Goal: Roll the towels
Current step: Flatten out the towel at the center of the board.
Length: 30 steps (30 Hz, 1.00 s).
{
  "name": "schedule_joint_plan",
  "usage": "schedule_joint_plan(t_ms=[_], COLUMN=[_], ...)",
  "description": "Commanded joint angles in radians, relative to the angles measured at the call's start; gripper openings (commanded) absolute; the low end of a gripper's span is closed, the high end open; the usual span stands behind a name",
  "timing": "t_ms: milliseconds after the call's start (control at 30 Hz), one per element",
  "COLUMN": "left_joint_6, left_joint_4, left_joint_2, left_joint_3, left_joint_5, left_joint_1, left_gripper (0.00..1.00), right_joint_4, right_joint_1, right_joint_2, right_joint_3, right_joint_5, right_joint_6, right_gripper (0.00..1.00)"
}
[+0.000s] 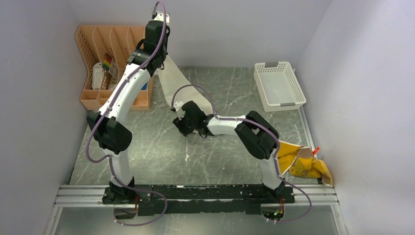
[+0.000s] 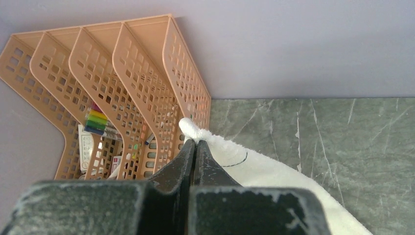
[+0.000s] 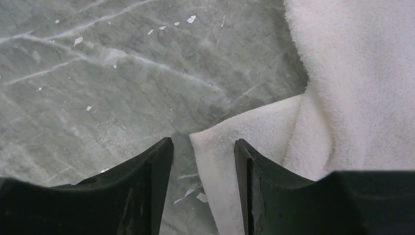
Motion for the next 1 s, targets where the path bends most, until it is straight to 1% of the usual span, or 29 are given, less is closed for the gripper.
schedule_joint_plan(t_ms=[0, 33, 67, 100, 167, 200, 300, 367, 433, 533, 600, 633, 667, 733, 833, 967], left_joint_6=[-0.010, -0.011, -0.012, -0.014, -0.017, -0.018, -0.021, -0.025, -0.042, -0.089, -0.121, -0.133, -0.147, -0.173, -0.214, -0.255], left_joint_4=[0.000, 0.000, 0.000, 0.000, -0.002, -0.005, -0.020, -0.044, -0.083, -0.144, -0.172, -0.186, -0.197, -0.215, -0.238, -0.291], left_joint_2=[0.004, 0.003, 0.001, 0.000, -0.002, -0.003, -0.001, 0.002, 0.004, -0.002, -0.015, -0.025, -0.036, -0.069, -0.135, -0.276], left_joint_3=[0.004, 0.003, 0.001, 0.001, -0.001, 0.000, 0.013, 0.033, 0.065, 0.098, 0.099, 0.093, 0.084, 0.050, -0.024, -0.100], left_joint_5=[0.050, 0.050, 0.055, 0.060, 0.067, 0.069, 0.071, 0.066, 0.063, 0.094, 0.133, 0.152, 0.170, 0.205, 0.290, 0.405], left_joint_1=[0.025, 0.030, 0.039, 0.044, 0.052, 0.056, 0.068, 0.088, 0.126, 0.209, 0.269, 0.292, 0.313, 0.347, 0.384, 0.387], left_gripper=[0.07, 0.07, 0.07, 0.07, 0.07, 0.07, 0.07, 0.07, 0.07, 0.07, 0.07, 0.07, 0.07, 0.07, 0.07, 0.07], right_joint_4=[-0.026, -0.030, -0.033, -0.039, -0.050, -0.048, -0.055, -0.047, -0.030, 0.053, 0.090, 0.091, 0.077, 0.050, 0.023, -0.021], right_joint_1=[-0.007, -0.008, -0.008, -0.008, -0.007, -0.009, -0.019, -0.043, -0.092, -0.225, -0.317, -0.362, -0.404, -0.444, -0.474, -0.480], right_joint_2=[0.031, 0.034, 0.038, 0.038, 0.028, 0.018, -0.039, -0.137, -0.275, -0.531, -0.674, -0.747, -0.787, -0.839, -0.891, -0.983], right_joint_3=[-0.019, -0.023, -0.029, -0.034, -0.046, -0.055, -0.080, -0.107, -0.140, -0.191, -0.200, -0.193, -0.179, -0.152, -0.132, -0.143], right_joint_5=[-0.030, -0.034, -0.035, -0.034, -0.018, -0.006, 0.015, -0.013, -0.114, -0.312, -0.367, -0.367, -0.363, -0.342, -0.302, -0.273], right_joint_6=[0.024, 0.028, 0.031, 0.032, 0.034, 0.034, 0.040, 0.052, 0.079, 0.155, 0.198, 0.208, 0.209, 0.208, 0.207, 0.205], right_gripper=[0.48, 0.46, 0.40, 0.31, 0.09, 0.00, 0.00, 0.00, 0.00, 0.00, 0.00, 0.00, 0.00, 0.00, 0.00, 0.00])
